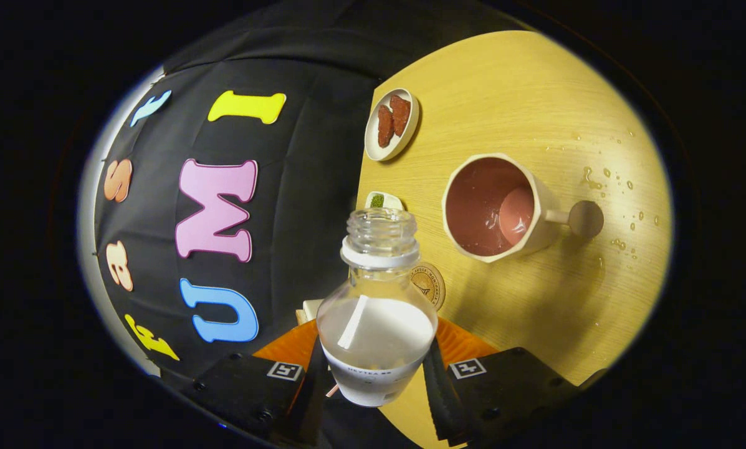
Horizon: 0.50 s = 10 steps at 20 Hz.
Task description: Take the bottle from table, then pour the juice into the cup, finally place the bottle on the coaster
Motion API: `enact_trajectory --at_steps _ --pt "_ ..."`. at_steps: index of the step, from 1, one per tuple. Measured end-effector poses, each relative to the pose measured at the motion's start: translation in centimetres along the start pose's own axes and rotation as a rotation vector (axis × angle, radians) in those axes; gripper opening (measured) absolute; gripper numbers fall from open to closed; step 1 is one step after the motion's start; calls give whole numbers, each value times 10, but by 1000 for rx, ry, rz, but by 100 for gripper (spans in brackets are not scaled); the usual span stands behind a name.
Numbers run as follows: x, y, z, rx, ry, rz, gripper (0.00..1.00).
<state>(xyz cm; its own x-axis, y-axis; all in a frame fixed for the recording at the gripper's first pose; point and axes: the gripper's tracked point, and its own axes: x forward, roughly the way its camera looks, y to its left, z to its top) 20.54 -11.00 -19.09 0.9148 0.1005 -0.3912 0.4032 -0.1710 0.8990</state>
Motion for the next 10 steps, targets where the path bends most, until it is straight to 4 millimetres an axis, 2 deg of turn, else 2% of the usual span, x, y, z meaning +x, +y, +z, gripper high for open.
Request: enact_trajectory --at_steps 5,10 --pt "6 4 -2 214 41 -11 70" --pt "8 10 2 355 66 -26 70"
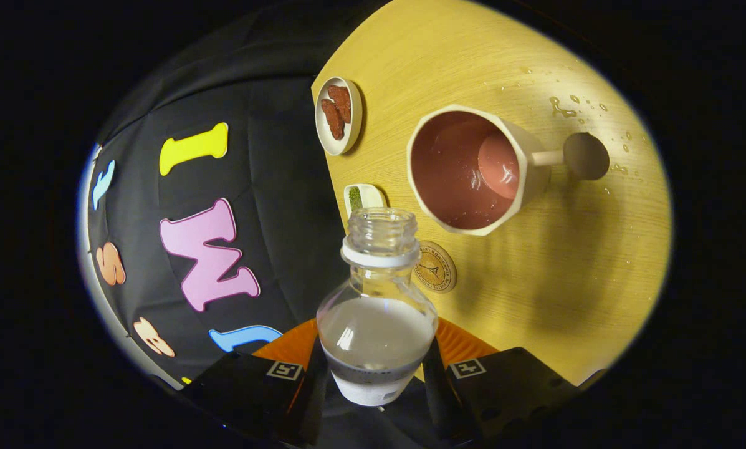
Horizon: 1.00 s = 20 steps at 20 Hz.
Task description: Take the bottle from table, then pour the juice into the cup, finally place the bottle on the coaster
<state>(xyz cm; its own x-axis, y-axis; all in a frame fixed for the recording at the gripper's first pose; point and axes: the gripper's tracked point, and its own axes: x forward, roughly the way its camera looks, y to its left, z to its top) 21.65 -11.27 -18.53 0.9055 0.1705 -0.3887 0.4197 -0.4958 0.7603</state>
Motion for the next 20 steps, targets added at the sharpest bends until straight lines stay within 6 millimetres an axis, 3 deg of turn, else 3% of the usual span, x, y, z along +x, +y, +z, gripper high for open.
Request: enact_trajectory --at_steps 20 --pt "4 11 6 356 72 -45 70"
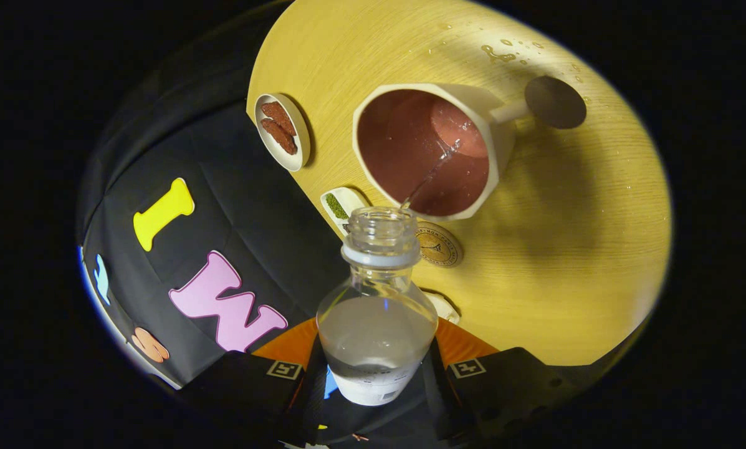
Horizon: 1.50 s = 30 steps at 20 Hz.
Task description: Take the bottle from table, then pour the juice into the cup, finally place the bottle on the coaster
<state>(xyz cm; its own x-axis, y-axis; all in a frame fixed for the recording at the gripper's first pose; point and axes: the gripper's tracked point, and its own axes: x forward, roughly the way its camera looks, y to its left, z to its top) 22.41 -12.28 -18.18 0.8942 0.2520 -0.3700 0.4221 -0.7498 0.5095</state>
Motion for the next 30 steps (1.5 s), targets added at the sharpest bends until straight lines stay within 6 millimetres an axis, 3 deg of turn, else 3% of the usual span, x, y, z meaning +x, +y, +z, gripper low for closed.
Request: enact_trajectory --at_steps 9,22,30 --pt "-7 10 -5 148 37 -23 70" --pt "-26 47 -6 335 93 -15 71" --pt "-38 52 -11 393 152 -57 71"
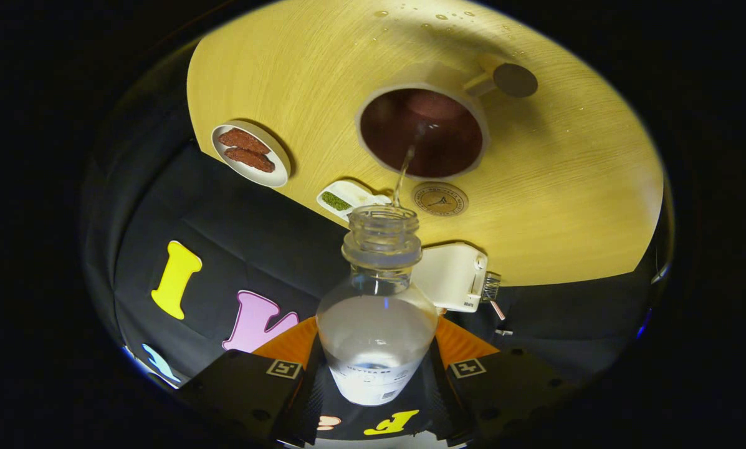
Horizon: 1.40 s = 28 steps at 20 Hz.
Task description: Take the bottle from table, then pour the juice into the cup, finally place the bottle on the coaster
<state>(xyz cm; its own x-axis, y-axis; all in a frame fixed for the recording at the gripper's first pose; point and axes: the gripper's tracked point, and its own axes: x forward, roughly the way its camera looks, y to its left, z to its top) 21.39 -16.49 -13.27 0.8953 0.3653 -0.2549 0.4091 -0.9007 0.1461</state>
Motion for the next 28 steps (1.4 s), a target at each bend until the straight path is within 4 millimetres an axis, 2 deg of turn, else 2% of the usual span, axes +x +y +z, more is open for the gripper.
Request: enact_trajectory --at_steps 12,17,23,28 --pt "-1 3 8 9 -16 3 71" --pt "1 -5 9 -55 -42 2 71" --pt "4 -21 16 -287 -130 76 71" --pt "0 -45 7 -653 -197 121 71"
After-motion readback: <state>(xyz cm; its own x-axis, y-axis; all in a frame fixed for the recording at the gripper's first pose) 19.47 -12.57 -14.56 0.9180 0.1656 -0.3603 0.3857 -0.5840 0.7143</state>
